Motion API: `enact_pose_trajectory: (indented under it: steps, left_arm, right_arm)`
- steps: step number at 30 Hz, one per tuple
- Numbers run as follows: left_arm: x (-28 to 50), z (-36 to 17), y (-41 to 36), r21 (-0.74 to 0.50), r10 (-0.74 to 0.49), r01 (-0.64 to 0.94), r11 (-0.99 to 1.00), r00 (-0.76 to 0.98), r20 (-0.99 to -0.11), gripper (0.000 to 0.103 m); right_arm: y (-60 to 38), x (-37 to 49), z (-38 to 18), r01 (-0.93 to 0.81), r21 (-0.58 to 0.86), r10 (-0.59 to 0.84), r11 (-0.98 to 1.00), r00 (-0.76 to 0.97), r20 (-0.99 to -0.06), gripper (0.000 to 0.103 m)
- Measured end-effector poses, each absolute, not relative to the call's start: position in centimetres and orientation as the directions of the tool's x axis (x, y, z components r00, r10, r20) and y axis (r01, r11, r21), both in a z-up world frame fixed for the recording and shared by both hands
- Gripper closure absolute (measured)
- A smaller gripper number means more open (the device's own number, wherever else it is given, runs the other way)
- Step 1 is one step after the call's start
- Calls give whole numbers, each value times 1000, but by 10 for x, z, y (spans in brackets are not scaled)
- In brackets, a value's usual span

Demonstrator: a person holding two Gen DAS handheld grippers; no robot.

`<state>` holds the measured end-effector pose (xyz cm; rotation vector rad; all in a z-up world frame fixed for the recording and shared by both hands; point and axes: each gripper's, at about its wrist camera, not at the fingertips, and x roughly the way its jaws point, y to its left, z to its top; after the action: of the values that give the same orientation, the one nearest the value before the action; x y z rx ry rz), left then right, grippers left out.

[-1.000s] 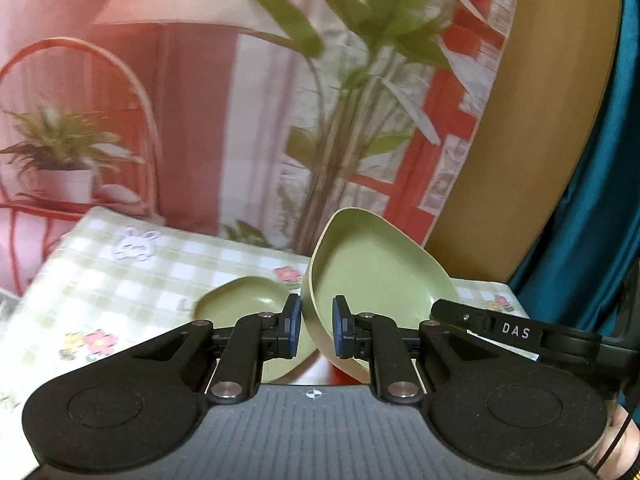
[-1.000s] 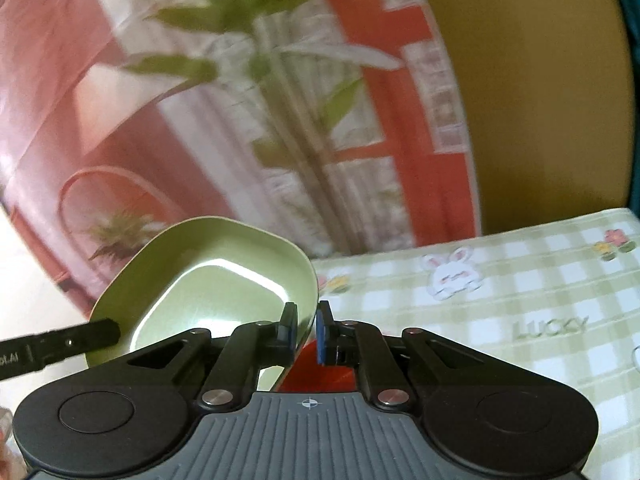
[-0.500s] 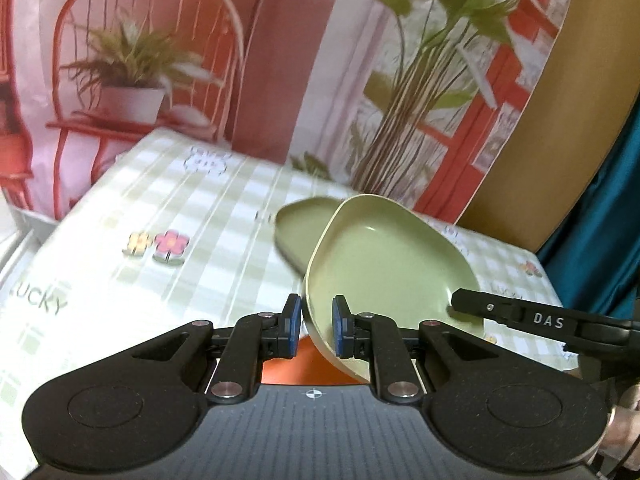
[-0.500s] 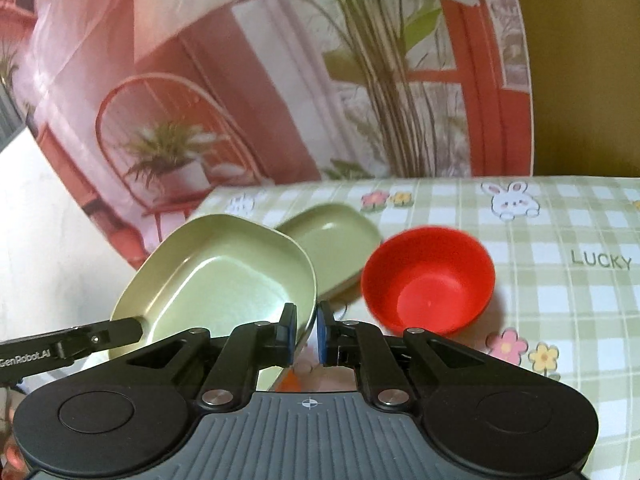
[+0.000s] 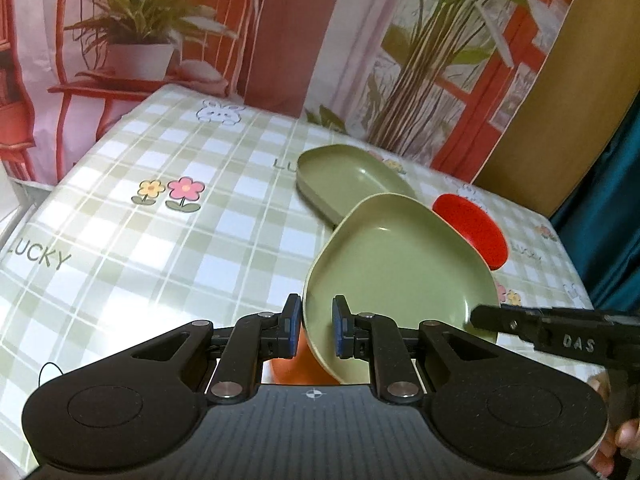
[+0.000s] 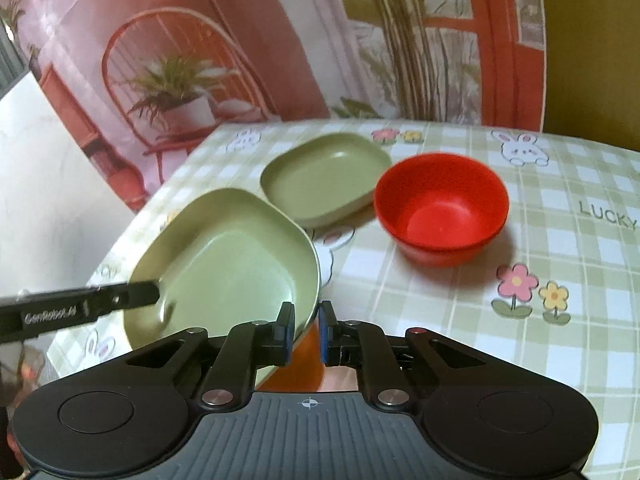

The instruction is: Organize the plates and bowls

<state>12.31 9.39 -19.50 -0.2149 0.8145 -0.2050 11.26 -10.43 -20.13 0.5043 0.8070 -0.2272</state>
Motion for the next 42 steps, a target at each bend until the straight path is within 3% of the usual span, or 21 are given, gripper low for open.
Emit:
enact_pose_trajectory:
  steps: [31, 42]
  left_arm:
    - [128, -222, 98, -260, -241, 64, 964, 625, -743, 86]
    - [127, -223, 101, -252, -224, 45, 967, 623, -749, 86]
  right_arm:
    - [-84, 109, -225, 379, 344, 53, 859, 603, -796, 88]
    - [-86, 108, -225, 390, 338, 41, 857, 601, -798, 83]
